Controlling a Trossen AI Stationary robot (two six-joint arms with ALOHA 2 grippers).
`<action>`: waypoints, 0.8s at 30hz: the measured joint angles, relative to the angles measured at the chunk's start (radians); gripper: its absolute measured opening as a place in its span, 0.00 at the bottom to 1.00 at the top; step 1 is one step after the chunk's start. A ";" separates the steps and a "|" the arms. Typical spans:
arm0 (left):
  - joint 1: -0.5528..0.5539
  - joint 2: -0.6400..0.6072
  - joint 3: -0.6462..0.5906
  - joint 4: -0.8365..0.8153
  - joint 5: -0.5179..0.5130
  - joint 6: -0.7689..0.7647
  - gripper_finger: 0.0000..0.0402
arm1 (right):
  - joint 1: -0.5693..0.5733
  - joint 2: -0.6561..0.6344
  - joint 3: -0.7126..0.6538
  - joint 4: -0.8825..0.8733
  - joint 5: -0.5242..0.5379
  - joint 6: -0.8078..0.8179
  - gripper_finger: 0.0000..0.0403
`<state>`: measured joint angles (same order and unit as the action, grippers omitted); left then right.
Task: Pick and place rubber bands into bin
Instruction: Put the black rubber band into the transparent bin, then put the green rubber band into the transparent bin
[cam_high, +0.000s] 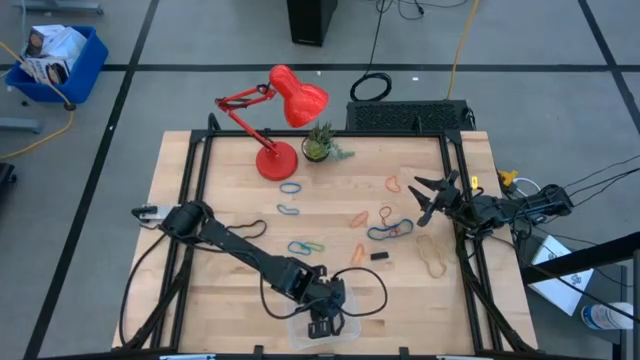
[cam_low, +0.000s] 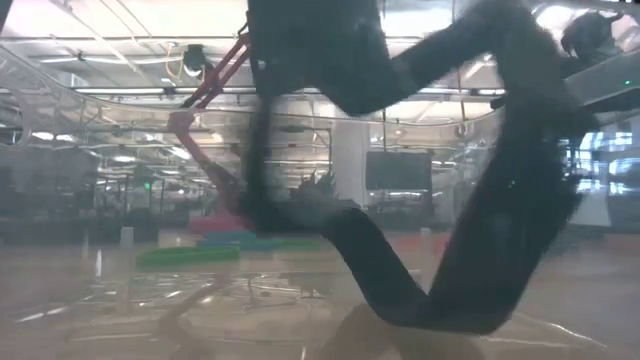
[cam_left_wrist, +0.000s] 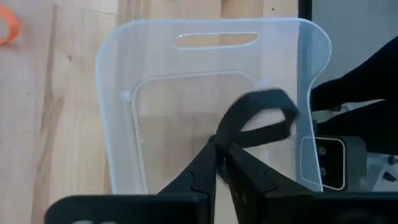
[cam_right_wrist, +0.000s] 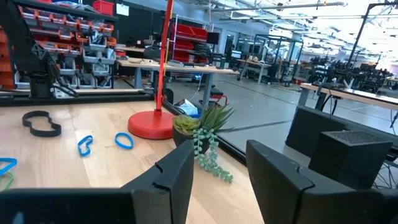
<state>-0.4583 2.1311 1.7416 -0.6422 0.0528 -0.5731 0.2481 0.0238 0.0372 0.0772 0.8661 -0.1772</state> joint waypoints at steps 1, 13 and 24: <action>0.000 0.000 0.000 0.000 0.000 -0.008 0.12 | 0.000 0.000 0.000 0.000 0.000 0.000 0.36; 0.002 0.000 0.000 -0.004 -0.008 -0.058 0.34 | 0.000 0.000 0.000 0.001 0.000 0.000 0.36; 0.010 -0.204 0.000 -0.189 -0.141 -0.010 0.45 | 0.000 0.000 0.000 0.004 0.000 0.000 0.36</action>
<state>-0.4484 1.9272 1.7420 -0.8310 -0.0884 -0.5827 0.2482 0.0235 0.0372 0.0811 0.8658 -0.1772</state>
